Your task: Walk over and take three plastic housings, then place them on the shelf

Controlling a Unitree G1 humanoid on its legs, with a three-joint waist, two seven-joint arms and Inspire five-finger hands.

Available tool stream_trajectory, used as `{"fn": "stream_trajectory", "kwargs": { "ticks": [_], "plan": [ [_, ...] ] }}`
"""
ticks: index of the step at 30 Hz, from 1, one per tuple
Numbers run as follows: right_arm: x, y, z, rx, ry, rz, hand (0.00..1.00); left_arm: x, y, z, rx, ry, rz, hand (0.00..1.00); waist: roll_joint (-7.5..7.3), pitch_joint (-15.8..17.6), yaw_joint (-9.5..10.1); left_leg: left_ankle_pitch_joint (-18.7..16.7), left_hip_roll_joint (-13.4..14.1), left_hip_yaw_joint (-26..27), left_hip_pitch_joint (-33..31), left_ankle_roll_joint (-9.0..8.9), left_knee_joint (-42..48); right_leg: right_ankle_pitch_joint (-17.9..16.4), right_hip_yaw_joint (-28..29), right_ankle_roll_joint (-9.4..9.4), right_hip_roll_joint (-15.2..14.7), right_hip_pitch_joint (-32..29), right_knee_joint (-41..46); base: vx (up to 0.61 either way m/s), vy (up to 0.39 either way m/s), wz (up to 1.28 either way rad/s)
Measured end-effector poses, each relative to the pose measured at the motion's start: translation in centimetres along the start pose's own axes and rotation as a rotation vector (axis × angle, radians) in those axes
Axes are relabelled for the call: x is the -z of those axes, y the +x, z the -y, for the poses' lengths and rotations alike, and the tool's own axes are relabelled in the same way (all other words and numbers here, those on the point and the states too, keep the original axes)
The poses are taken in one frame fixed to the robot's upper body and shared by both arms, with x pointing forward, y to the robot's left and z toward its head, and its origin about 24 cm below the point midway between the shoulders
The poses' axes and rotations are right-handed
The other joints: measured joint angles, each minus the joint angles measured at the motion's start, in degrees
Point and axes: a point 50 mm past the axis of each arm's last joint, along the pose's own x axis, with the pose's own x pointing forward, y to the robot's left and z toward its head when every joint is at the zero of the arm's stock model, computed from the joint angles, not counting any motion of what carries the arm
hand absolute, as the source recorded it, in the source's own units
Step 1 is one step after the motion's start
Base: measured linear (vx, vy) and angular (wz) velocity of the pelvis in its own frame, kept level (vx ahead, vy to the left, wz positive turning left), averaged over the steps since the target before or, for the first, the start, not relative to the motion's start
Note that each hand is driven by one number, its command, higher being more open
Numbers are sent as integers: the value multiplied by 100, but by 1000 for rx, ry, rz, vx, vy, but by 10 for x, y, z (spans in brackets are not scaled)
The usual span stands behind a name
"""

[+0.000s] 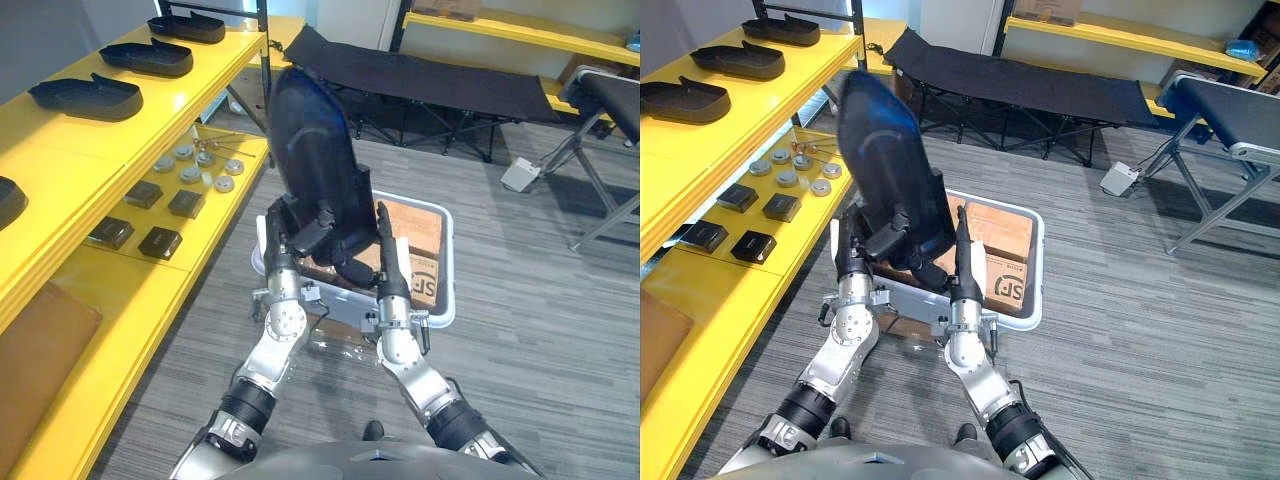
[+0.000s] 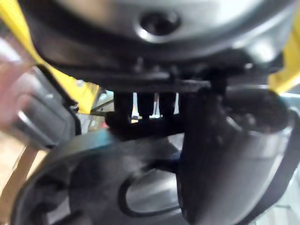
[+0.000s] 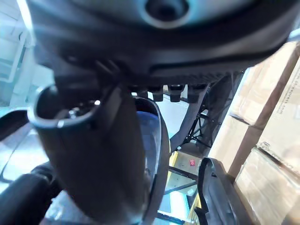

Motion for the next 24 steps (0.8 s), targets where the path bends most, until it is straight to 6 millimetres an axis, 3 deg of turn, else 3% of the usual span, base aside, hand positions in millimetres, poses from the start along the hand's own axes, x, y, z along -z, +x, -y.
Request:
{"fn": "stream_trajectory", "kwargs": {
  "ticks": [4,9,16,19,22,24],
  "plan": [
    [-4,-11,-4,-91,122,-4,100,-11,-7,-20,-80,150,116,0,42,-25,-26,-25,-7,5,-3,-6,1,-29,-2,-3,4,-13,1,0,0,0],
    [-18,-27,15,-157,416,40,100,-23,-1,-71,-378,221,195,0,211,-132,-5,-61,-16,29,-3,-11,3,-36,0,1,4,-36,30,0,0,-2],
    [-44,-29,42,-196,608,192,100,-9,-14,-107,-511,331,155,0,235,-228,-69,-159,-21,91,8,-8,3,-52,55,3,2,-85,0,-5,2,-6],
    [-38,-32,56,-175,597,187,100,0,-15,-118,-521,393,118,0,256,-336,-97,-154,-21,152,12,-4,3,-53,112,4,0,-121,-1,8,1,-10],
    [-24,-36,69,-121,569,116,100,2,-20,-131,-541,290,87,0,292,-353,-149,-156,-21,184,12,-2,3,-58,142,2,0,-145,-1,5,1,-5],
    [-8,-42,80,-62,494,25,100,0,-34,-140,-538,123,61,0,337,-376,-200,-159,-22,186,12,-4,4,-66,140,8,-1,-145,-2,0,0,0]
  ]
}}
